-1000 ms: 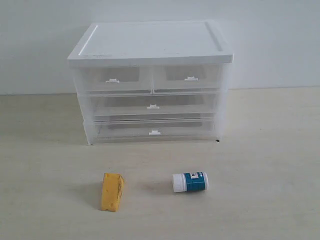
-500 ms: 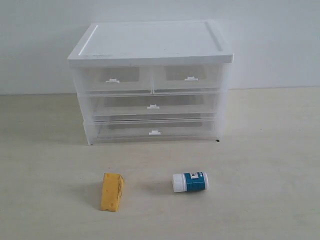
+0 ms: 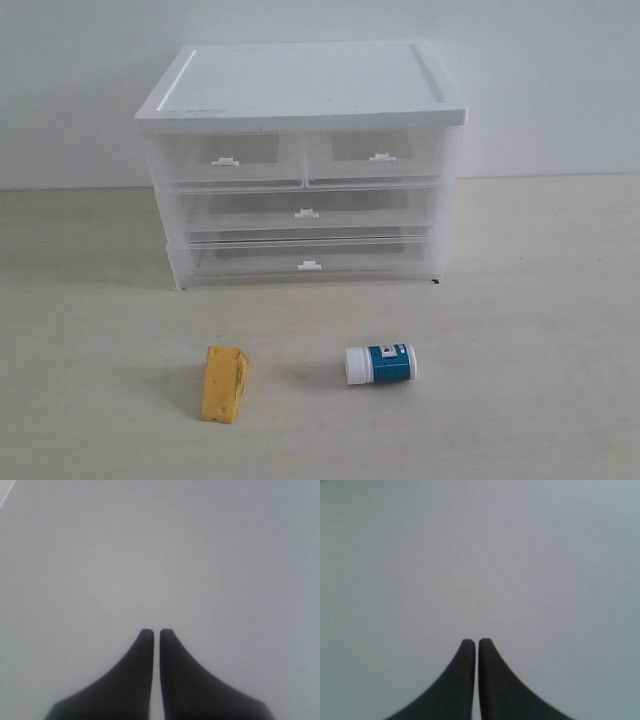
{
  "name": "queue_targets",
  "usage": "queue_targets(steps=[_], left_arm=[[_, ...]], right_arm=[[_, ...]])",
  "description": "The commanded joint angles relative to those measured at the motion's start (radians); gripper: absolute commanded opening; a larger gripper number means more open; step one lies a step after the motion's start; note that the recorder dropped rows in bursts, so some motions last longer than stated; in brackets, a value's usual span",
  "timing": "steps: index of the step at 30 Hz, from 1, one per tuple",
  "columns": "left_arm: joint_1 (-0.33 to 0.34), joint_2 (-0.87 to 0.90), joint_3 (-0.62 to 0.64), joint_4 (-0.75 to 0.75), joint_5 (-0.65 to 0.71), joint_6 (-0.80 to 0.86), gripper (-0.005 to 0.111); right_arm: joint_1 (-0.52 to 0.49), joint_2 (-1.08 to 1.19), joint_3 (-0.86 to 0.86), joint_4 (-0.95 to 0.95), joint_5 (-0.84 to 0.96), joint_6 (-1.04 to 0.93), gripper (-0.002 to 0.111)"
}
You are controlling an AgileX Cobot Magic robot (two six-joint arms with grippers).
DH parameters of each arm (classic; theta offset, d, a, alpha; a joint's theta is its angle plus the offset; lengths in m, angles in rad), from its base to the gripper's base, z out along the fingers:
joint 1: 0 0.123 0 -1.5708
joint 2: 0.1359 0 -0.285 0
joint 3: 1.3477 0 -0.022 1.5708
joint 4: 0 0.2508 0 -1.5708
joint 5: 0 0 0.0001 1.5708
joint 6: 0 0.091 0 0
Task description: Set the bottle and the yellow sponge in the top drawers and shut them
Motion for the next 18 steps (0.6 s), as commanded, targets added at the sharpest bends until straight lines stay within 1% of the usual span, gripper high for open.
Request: queue_targets(steps=[1, 4, 6, 8, 11, 13, 15, 18], left_arm=[[0.002, 0.000, -0.102, 0.003, -0.009, -0.079, 0.004], [0.002, 0.022, -0.227, 0.030, 0.123, -0.102, 0.004], [0.002, 0.060, -0.316, 0.083, 0.219, -0.102, 0.004], [0.002, 0.109, -0.411, 0.143, 0.321, -0.102, 0.004], [0.002, 0.211, -0.576, 0.189, 0.523, -0.102, 0.004], [-0.006, 0.292, -0.665, 0.231, 0.611, -0.102, 0.004], [-0.025, 0.367, -0.726, 0.218, 0.654, -0.102, 0.004], [-0.066, 0.481, -0.766, 0.083, 0.631, -0.119, 0.004]], right_arm=[[0.003, 0.000, -0.162, -0.062, 0.111, 0.059, 0.000], [0.003, 0.037, -0.299, -0.111, 0.252, 0.063, 0.000], [0.003, 0.082, -0.391, -0.128, 0.365, 0.063, 0.000], [0.003, 0.134, -0.488, -0.149, 0.466, 0.058, 0.000], [0.003, 0.235, -0.621, -0.165, 0.647, 0.050, 0.000], [0.003, 0.314, -0.704, -0.185, 0.750, 0.022, 0.000], [0.003, 0.396, -0.768, -0.213, 0.797, -0.003, 0.000], [0.003, 0.500, -0.833, -0.226, 0.806, -0.043, 0.000]])
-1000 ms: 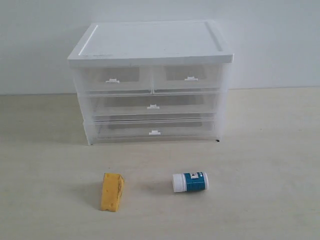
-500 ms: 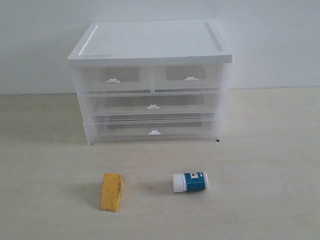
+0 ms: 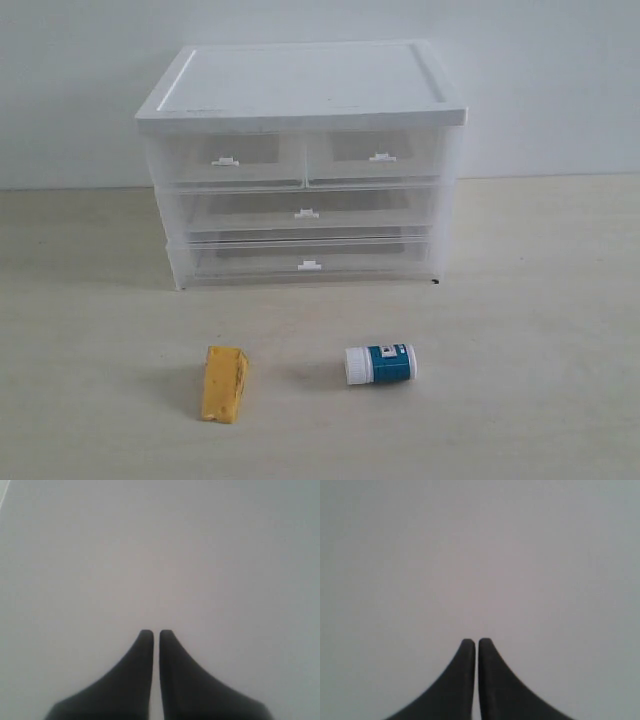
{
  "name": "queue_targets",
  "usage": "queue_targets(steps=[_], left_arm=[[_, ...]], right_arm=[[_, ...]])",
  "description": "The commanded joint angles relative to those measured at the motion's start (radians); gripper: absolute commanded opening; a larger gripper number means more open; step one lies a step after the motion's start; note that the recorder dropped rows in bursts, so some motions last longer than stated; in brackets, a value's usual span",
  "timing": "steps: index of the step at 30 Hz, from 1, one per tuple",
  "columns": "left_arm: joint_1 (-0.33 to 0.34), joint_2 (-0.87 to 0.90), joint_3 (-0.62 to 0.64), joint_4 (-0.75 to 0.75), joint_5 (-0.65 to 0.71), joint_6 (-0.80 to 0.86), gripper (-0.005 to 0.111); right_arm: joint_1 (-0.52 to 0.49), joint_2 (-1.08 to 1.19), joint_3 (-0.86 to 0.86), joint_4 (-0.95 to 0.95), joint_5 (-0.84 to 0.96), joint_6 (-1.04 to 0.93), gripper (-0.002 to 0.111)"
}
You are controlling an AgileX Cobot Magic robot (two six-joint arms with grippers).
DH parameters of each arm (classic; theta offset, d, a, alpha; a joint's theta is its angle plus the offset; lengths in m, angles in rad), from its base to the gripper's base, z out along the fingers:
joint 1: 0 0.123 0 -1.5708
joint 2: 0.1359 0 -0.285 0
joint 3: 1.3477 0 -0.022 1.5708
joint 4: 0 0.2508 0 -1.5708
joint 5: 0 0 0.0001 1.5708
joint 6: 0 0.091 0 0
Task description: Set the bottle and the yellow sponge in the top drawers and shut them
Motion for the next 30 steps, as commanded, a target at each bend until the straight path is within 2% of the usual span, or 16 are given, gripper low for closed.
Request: queue_targets(steps=[1, 6, 9, 12, 16, 17, 19, 23, 24, 27, 28, 30], left_arm=[[-0.060, 0.171, -0.053, -0.158, 0.022, -0.024, 0.004], [-0.146, 0.347, -0.026, -0.183, 0.047, -0.024, 0.004], [-0.214, 0.457, 0.025, -0.160, -0.025, -0.021, 0.004], [-0.286, 0.589, 0.082, -0.030, -0.191, -0.017, 0.004], [-0.343, 0.807, 0.104, 0.301, -0.417, -0.045, 0.004], [-0.343, 0.856, 0.104, 0.392, -0.465, -0.065, 0.004], [-0.343, 0.942, 0.104, 0.481, -0.530, -0.092, 0.004], [-0.337, 1.078, 0.103, 0.479, -0.592, -0.002, 0.004], [-0.323, 1.147, 0.096, 0.476, -0.642, 0.023, 0.004], [-0.277, 1.262, 0.058, 0.476, -0.744, -0.060, 0.004], [-0.245, 1.314, 0.041, 0.476, -0.831, -0.076, 0.004], [-0.186, 1.383, 0.011, 0.471, -0.955, -0.143, 0.004]], right_arm=[[0.003, 0.167, -0.098, -0.038, 0.071, -0.066, 0.000], [0.003, 0.346, -0.127, -0.047, 0.054, -0.127, 0.000], [0.003, 0.448, -0.127, -0.047, 0.017, -0.208, 0.000], [0.008, 0.552, -0.127, -0.050, -0.020, -0.256, 0.000], [0.053, 0.664, -0.127, -0.136, -0.027, -0.331, 0.000], [0.068, 0.682, -0.127, -0.147, -0.023, -0.349, 0.000], [0.101, 0.717, -0.127, -0.146, -0.015, -0.414, 0.000], [0.188, 0.778, -0.127, -0.150, -0.017, -0.615, 0.000], [0.239, 0.810, -0.127, -0.150, 0.010, -0.737, 0.000], [0.287, 0.858, -0.127, -0.150, 0.023, -0.780, 0.000], [0.293, 0.877, -0.124, -0.150, 0.006, -0.825, 0.000], [0.302, 0.906, -0.124, -0.150, 0.017, -1.065, 0.000]])
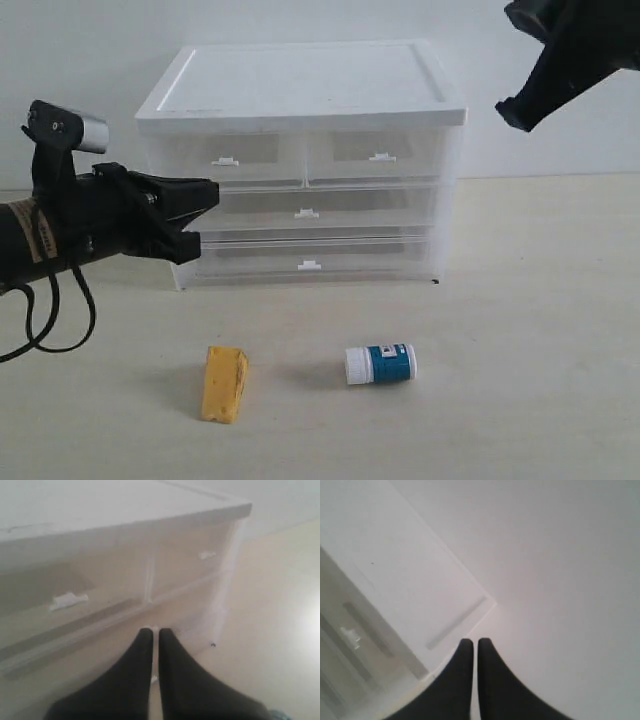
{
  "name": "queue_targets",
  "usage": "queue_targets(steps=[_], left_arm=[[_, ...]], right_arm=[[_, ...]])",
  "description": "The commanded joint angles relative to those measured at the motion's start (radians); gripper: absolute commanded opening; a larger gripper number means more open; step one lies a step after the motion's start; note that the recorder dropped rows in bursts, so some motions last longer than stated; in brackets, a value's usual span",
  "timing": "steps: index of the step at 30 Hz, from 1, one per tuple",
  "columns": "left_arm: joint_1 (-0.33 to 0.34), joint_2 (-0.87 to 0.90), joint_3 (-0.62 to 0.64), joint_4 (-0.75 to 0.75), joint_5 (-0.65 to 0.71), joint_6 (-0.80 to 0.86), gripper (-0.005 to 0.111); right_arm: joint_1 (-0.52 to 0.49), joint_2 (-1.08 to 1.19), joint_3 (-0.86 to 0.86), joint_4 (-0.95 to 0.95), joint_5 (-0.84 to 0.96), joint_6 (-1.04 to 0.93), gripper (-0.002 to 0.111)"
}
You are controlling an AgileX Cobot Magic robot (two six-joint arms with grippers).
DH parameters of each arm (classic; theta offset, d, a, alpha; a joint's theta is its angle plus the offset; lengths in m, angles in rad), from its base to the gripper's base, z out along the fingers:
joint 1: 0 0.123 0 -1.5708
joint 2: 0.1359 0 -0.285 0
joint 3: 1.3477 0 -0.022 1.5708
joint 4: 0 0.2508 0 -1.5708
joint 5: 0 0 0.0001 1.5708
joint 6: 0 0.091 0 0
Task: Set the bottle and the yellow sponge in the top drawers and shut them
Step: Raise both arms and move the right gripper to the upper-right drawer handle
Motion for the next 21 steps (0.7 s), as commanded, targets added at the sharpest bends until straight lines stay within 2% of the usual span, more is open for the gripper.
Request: queue_targets(steps=[1, 5, 10, 13, 14, 18, 21], left_arm=[[0.100, 0.134, -0.069, 0.007, -0.215, -0.113, 0.004], [0.145, 0.253, -0.114, 0.032, -0.338, -0.098, 0.004], [0.145, 0.301, -0.114, 0.001, -0.334, 0.056, 0.004], [0.145, 0.323, -0.114, 0.002, -0.379, 0.074, 0.004], [0.145, 0.323, -0.114, 0.005, -0.406, 0.112, 0.004], [0.147, 0.323, -0.114, -0.098, -0.407, 0.152, 0.004], [0.147, 0.323, -0.174, -0.102, -0.336, 0.170, 0.004]], right_arm=[[0.021, 0.054, -0.003, -0.002, -0.001, -0.361, 0.000], [0.021, 0.130, -0.003, -0.003, -0.049, -0.393, 0.000], [0.021, 0.204, -0.003, -0.003, -0.049, -0.526, 0.000], [0.042, 0.230, -0.003, -0.003, -0.051, -0.541, 0.000], [0.070, 0.233, -0.003, -0.003, -0.060, -0.549, 0.002], [0.138, 0.235, -0.003, -0.003, -0.096, -0.578, 0.031], [0.149, 0.264, -0.003, -0.003, -0.086, -0.589, 0.038]])
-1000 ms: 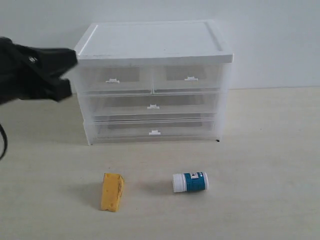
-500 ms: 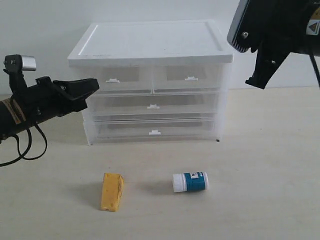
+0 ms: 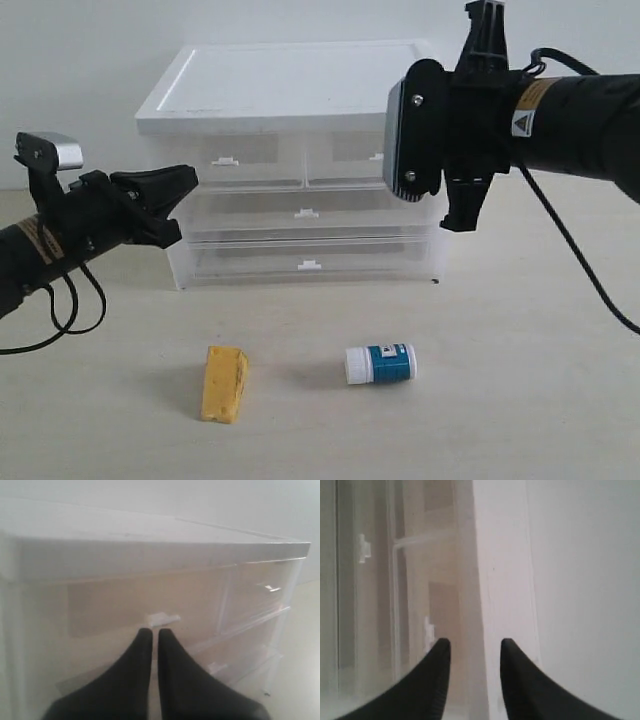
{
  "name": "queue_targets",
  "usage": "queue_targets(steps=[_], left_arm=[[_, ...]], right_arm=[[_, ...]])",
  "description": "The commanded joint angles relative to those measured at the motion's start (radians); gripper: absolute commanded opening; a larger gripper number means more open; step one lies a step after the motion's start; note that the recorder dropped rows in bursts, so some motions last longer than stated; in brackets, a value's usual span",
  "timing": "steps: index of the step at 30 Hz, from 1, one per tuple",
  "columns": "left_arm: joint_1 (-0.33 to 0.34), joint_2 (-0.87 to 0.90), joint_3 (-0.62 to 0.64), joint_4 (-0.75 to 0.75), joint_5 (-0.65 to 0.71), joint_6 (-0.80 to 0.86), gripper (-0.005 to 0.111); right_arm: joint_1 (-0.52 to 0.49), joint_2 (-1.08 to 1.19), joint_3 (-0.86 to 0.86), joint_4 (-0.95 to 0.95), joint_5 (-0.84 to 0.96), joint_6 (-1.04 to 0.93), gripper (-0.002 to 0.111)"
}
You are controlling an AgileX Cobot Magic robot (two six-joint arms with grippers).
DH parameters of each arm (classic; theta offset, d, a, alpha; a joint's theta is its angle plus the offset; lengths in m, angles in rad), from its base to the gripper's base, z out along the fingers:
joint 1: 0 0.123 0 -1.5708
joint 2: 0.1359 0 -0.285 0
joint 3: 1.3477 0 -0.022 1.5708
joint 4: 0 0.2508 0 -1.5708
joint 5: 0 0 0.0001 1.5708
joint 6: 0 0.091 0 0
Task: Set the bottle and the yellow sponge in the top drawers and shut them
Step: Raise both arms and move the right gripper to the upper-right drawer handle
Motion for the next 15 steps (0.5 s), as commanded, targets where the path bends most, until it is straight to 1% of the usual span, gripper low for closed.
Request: queue_targets(steps=[1, 6, 8, 10, 13, 15], left_arm=[[0.004, 0.001, -0.086, -0.007, 0.081, 0.017, 0.004], [0.000, 0.008, -0.108, 0.012, 0.081, 0.012, 0.004], [0.000, 0.016, -0.108, 0.013, 0.097, 0.012, 0.004], [0.000, 0.061, -0.116, -0.015, 0.065, 0.021, 0.004], [0.000, 0.094, -0.137, -0.023, 0.047, 0.021, 0.004], [0.000, 0.107, -0.152, -0.018, 0.047, 0.008, 0.004]], right_arm=[[0.017, 0.041, -0.003, 0.001, 0.012, -0.016, 0.038], [0.017, 0.116, -0.003, 0.001, -0.002, -0.081, 0.038], [0.017, 0.150, -0.003, 0.001, -0.040, -0.083, 0.038], [0.017, 0.172, -0.003, 0.001, -0.103, -0.083, 0.038], [0.017, 0.176, -0.003, 0.003, -0.146, -0.086, 0.038], [0.015, 0.186, -0.006, 0.027, -0.173, -0.135, 0.038]])
